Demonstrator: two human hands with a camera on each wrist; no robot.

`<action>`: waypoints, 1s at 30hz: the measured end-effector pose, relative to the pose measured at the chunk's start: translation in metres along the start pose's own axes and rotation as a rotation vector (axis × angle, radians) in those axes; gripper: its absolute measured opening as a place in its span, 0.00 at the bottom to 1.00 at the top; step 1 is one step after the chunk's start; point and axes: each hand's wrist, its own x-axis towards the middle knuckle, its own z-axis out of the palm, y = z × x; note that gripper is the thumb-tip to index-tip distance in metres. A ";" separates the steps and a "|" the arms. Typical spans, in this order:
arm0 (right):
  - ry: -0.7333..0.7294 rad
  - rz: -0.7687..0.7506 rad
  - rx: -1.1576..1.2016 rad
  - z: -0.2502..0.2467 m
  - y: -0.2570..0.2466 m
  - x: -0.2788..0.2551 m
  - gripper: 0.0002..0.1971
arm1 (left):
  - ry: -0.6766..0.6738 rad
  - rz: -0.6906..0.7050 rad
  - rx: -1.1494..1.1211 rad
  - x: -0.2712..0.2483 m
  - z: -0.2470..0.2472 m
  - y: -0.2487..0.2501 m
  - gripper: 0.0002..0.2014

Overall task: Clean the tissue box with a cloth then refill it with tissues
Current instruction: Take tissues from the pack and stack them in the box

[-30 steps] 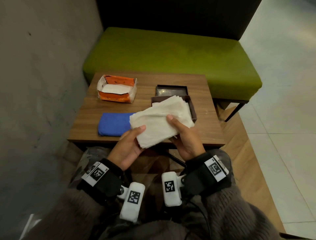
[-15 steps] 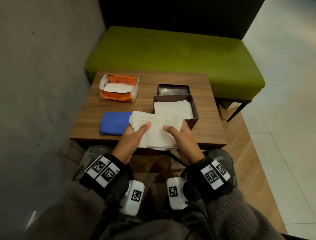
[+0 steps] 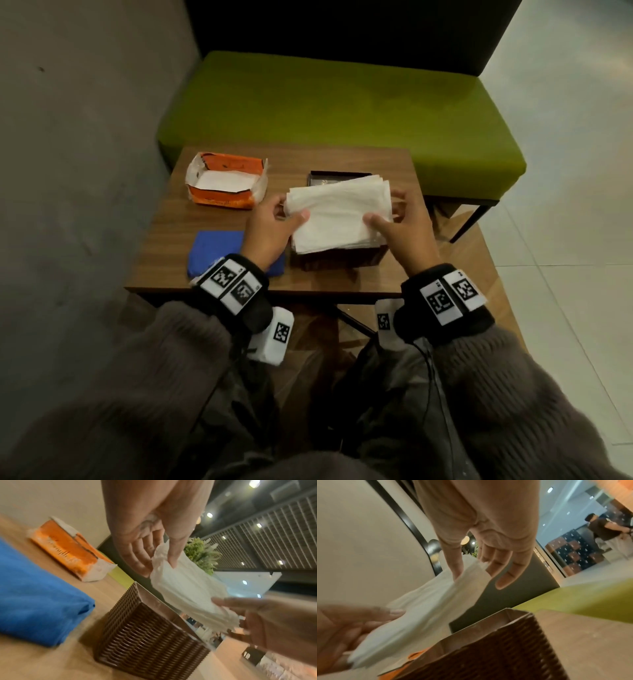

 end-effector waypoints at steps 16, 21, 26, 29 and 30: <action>-0.053 -0.023 -0.937 0.009 0.024 0.034 0.28 | -0.012 0.190 0.838 0.044 0.011 -0.016 0.20; -0.225 -0.304 -0.788 0.028 0.020 0.017 0.24 | -0.022 0.316 0.816 0.041 -0.001 -0.017 0.05; -0.571 -0.231 -0.947 0.053 0.025 0.009 0.38 | 0.100 0.220 0.805 0.085 -0.049 -0.028 0.04; -0.664 -0.188 -1.071 0.057 0.031 0.010 0.41 | 0.102 0.173 0.949 0.124 -0.089 -0.036 0.07; -0.680 -0.188 -1.096 0.058 0.032 0.011 0.42 | 0.056 0.159 1.030 0.137 -0.100 -0.039 0.08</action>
